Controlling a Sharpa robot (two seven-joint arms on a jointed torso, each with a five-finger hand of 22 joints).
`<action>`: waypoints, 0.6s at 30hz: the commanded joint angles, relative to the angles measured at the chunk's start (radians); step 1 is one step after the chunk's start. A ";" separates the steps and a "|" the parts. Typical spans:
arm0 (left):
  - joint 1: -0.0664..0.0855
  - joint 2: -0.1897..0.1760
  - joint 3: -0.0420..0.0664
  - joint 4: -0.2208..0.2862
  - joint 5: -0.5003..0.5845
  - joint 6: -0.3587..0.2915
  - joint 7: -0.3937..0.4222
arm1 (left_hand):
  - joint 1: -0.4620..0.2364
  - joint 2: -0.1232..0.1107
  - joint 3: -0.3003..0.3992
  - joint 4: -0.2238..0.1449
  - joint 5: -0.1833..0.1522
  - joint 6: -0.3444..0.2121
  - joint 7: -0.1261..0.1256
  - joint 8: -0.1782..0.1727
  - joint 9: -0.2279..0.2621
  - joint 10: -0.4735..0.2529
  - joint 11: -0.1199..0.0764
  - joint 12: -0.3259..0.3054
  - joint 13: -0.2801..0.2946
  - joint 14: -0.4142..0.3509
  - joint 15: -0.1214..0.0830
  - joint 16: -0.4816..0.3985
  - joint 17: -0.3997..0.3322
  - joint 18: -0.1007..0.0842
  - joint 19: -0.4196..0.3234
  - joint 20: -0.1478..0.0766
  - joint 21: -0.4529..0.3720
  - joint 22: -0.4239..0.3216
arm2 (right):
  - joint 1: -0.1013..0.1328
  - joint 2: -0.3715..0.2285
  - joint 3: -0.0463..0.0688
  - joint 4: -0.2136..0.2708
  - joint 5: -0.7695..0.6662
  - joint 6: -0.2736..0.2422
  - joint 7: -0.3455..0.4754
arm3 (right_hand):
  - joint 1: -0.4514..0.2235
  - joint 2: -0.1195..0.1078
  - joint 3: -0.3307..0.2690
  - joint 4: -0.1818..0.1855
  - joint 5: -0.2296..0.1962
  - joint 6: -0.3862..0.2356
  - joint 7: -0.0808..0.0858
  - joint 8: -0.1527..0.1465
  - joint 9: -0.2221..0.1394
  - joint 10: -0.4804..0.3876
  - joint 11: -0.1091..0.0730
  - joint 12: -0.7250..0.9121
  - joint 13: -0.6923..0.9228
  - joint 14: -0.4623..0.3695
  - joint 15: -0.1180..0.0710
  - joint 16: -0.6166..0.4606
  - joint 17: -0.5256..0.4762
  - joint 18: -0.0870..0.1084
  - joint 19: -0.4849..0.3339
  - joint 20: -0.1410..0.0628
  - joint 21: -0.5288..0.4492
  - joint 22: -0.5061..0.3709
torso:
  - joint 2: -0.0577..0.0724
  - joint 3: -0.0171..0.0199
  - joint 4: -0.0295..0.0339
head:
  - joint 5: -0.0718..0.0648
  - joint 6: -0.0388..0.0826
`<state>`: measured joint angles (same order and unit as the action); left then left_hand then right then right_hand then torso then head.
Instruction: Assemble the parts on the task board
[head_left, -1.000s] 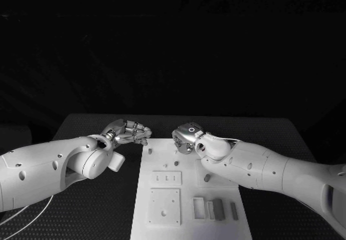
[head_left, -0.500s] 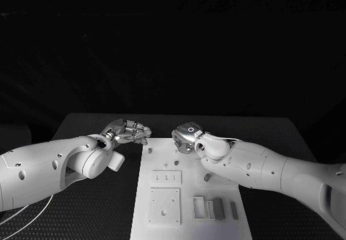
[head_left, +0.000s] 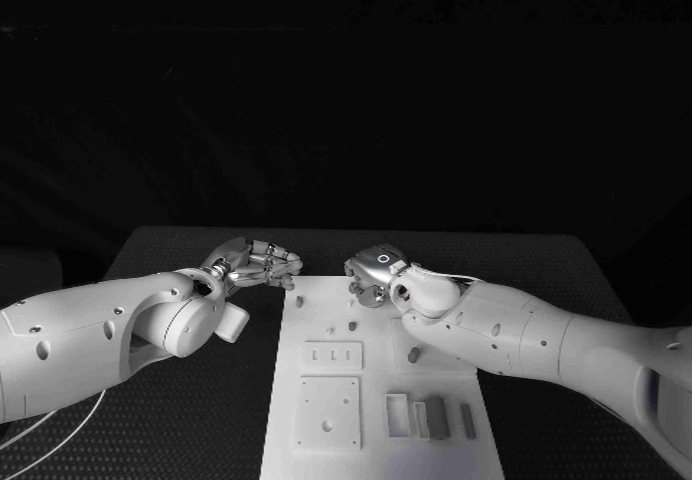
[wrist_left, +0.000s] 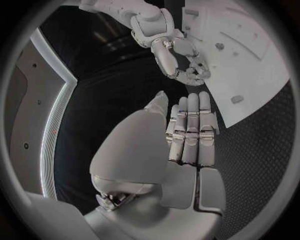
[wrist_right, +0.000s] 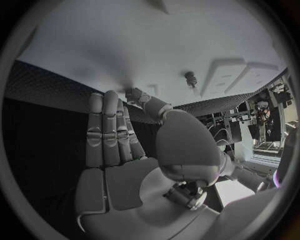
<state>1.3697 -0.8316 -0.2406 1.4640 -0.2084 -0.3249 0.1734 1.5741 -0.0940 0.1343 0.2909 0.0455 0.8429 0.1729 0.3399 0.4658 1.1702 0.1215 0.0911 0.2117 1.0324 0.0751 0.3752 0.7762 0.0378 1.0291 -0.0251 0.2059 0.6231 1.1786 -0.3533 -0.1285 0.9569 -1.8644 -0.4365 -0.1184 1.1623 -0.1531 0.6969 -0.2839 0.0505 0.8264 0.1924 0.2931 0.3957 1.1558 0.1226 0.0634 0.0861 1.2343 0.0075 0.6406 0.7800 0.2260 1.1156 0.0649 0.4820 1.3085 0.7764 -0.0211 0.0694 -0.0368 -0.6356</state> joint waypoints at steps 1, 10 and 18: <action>0.002 0.001 0.001 0.002 0.003 0.003 0.009 | -0.008 -0.006 -0.006 -0.001 0.004 -0.003 0.004 -0.003 0.001 -0.005 0.004 -0.006 0.001 0.004 -0.001 -0.004 0.001 0.005 0.000 0.000 -0.005 0.002 | 0.000 -0.001 0.000 -0.001 0.020 -0.001 -0.003 | -0.006 -0.016 -0.001 0.004 -0.001 -0.013 0.005 -0.005 -0.002 -0.019 0.007 0.000 -0.006 0.000 0.009 -0.005 0.001 0.036 -0.004 0.005 0.002 0.021 | 0.000 -0.0006 0.0003 | 0.000 -0.001; 0.002 0.001 0.001 0.000 0.003 0.003 0.009 | -0.009 -0.007 -0.006 -0.001 0.004 -0.005 0.004 -0.004 0.002 -0.005 0.004 -0.008 0.001 0.004 -0.001 -0.006 0.003 0.005 0.000 0.000 -0.005 0.002 | 0.001 -0.027 0.000 0.024 0.035 -0.043 -0.003 | -0.010 -0.026 0.002 0.011 -0.001 -0.020 0.008 -0.006 -0.002 -0.030 0.010 0.002 -0.011 -0.003 0.012 -0.005 0.002 0.036 -0.006 0.007 0.002 0.021 | 0.000 0.0000 0.0012 | -0.004 0.000; 0.004 -0.010 0.001 -0.008 0.004 0.009 0.019 | -0.009 -0.007 -0.007 -0.002 0.004 -0.005 0.004 -0.004 0.002 -0.005 0.004 -0.008 0.002 0.004 -0.001 -0.007 0.003 0.005 0.000 0.000 -0.006 0.003 | 0.011 -0.112 0.045 0.107 0.074 -0.011 0.008 | -0.016 -0.051 0.004 0.024 -0.001 -0.015 -0.018 0.003 0.002 -0.028 0.004 0.007 -0.013 0.004 0.007 -0.001 0.006 0.036 -0.004 0.007 0.009 0.023 | -0.002 -0.0005 -0.0048 | -0.007 0.012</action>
<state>1.3706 -0.8404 -0.2409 1.4565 -0.2084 -0.3245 0.1733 1.5707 -0.0974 0.1342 0.2909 0.0455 0.8429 0.1729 0.3397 0.4666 1.1702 0.1215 0.0872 0.2124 1.0324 0.0750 0.3752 0.7787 0.0377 1.0291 -0.0251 0.2059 0.6243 1.1856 -0.4555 -0.0856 1.0523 -1.8220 -0.4592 -0.1199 1.1448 -0.1980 0.7010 -0.2631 0.0505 0.8102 0.1805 0.2926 0.3963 1.1304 0.1298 0.0636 0.0742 1.2360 0.0138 0.6397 0.7849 0.2246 1.1140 0.0669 0.4887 1.3084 0.7757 -0.0211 0.0680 -0.0428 -0.6287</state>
